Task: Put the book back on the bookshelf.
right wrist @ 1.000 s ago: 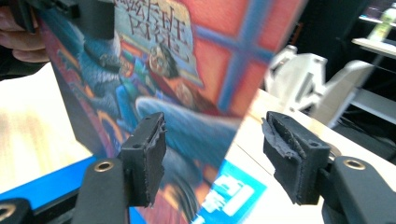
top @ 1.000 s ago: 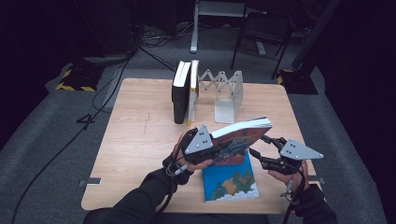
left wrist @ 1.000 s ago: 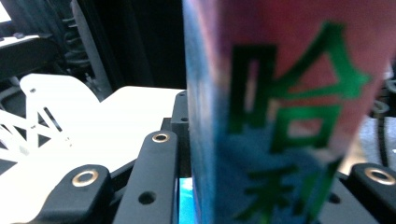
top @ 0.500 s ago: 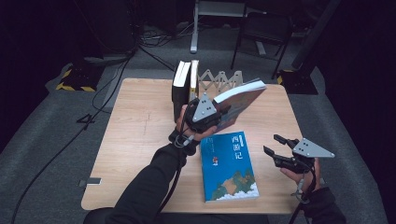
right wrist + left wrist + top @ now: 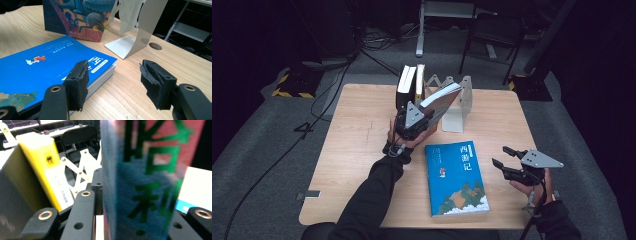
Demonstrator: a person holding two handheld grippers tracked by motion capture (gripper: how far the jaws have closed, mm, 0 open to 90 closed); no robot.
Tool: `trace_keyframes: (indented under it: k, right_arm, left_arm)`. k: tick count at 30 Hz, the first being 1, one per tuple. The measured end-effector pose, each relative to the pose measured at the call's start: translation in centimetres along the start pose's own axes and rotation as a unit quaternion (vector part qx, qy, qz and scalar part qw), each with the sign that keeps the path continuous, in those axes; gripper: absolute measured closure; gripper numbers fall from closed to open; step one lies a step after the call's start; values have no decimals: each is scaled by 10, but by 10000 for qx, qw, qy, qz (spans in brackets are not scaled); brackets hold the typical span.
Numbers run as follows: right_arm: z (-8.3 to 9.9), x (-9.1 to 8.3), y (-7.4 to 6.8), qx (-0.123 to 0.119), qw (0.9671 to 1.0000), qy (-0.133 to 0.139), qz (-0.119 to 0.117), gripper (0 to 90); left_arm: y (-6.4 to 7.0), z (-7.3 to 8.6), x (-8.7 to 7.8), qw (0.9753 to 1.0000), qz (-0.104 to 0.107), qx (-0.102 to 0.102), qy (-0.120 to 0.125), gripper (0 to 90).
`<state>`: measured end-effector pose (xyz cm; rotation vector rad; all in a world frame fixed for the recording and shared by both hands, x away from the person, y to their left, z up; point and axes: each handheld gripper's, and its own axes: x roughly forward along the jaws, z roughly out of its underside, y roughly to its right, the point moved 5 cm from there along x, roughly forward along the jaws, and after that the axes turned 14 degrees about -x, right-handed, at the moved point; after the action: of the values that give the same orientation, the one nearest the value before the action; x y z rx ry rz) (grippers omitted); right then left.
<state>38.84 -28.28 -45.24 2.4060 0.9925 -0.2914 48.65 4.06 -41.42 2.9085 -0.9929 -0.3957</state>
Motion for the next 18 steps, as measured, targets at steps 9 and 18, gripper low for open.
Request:
trace_keyframes:
  k: [9,18]
  right_arm:
    - [3,4,-5,-41,9999,-105,-111,390]
    - [9,9,-13,-46,9992,-254,-297,387]
  left_arm:
    - [-18,14,-11,9990,-199,-377,144,734]
    - [-25,23,-16,9988,-291,-398,73,706]
